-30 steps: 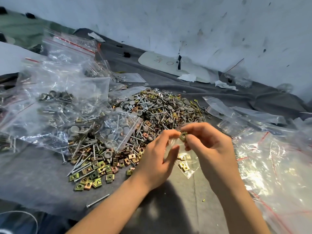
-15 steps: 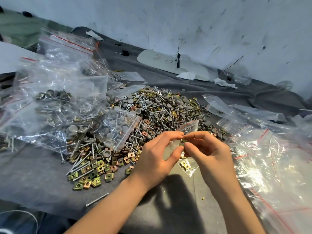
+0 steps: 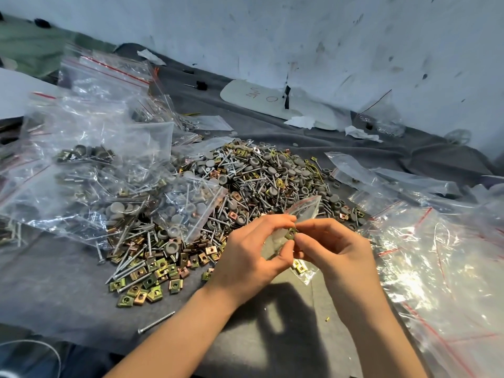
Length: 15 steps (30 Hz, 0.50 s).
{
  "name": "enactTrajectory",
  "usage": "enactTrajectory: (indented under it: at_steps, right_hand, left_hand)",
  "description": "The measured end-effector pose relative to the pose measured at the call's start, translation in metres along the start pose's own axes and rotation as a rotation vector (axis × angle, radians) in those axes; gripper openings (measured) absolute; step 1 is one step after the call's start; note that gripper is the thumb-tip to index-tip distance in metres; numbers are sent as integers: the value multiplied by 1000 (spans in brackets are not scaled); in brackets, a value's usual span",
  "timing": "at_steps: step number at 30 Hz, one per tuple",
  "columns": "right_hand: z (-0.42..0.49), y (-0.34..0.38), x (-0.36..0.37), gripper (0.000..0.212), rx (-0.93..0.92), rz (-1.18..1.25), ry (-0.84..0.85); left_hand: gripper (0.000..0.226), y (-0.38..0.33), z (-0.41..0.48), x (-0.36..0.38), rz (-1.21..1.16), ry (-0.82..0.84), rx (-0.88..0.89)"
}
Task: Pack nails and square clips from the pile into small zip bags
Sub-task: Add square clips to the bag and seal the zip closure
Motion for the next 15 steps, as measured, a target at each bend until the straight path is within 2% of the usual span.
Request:
enactTrajectory:
  at_steps: [7, 15]
  right_hand:
    - [2, -5, 1, 22, 24, 23, -40]
    - [2, -3, -10, 27, 96, 32, 61]
  left_hand:
    - [41, -7, -1, -3, -12, 0, -3]
    - [29, -19, -2, -11, 34, -33, 113]
Point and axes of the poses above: each hand's wrist, its own z-axis towards the middle knuckle, its own x-axis out of the palm, y = z × x, the point moved 3 cm from there along z, towards the middle knuckle, and after that the axes turned 14 degrees about y, right-handed, at the moved point
